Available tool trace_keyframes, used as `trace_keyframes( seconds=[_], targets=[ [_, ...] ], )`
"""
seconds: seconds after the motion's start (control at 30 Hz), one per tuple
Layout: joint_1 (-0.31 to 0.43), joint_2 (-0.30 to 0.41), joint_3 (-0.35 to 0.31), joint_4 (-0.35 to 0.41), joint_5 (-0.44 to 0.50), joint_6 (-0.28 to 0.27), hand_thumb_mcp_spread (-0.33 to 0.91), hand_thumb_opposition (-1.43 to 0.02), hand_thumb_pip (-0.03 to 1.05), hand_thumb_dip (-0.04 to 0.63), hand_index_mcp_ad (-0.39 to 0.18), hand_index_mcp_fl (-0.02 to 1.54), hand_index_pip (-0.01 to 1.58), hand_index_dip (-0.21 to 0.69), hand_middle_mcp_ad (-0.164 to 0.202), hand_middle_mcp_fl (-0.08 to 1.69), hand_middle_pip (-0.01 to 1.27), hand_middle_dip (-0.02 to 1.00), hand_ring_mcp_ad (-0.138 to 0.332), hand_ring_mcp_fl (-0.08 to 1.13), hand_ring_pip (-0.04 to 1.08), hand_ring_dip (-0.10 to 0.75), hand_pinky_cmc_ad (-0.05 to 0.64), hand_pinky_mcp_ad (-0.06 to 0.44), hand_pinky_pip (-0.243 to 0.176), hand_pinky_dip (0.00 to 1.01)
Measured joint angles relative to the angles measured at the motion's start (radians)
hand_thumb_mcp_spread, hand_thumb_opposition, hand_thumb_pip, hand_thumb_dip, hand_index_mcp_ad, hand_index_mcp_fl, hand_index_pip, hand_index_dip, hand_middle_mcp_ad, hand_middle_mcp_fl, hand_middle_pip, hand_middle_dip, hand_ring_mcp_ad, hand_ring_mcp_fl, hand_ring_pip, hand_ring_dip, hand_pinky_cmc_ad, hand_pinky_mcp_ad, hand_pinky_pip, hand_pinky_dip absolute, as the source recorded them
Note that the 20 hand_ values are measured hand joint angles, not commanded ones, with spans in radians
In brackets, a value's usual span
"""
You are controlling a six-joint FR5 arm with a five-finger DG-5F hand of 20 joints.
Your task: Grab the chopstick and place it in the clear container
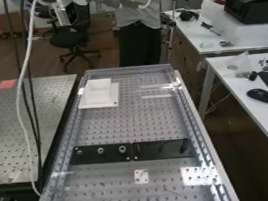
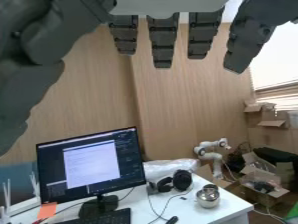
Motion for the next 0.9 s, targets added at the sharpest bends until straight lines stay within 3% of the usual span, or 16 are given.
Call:
trace_keyframes(
  seconds=[0.13,0.47,0.9],
  targets=[
    [-0.001,-0.014,0.018,-0.019,0.012,0.003,0.08,-0.71,0.48,-0.009,-0.087,0.02,0.07,-0.026,0.093,0.06,0.14,0.07,0.175,0.01,0.07,-0.037,0.45,0.311,-0.173,0.21],
    [-0.017,-0.033,0.024,0.006,0.003,0.016,0.04,-0.73,0.49,-0.024,-0.087,0.02,0.07,-0.024,0.093,0.05,0.14,0.07,0.176,0.0,0.08,-0.037,0.433,0.314,-0.164,0.27],
    [-0.015,-0.044,0.03,0.013,0.0,0.022,0.04,-0.73,0.51,-0.024,-0.087,0.02,0.07,-0.014,0.093,0.05,0.14,0.07,0.175,0.0,0.08,-0.037,0.398,0.311,-0.157,0.24]
  ],
)
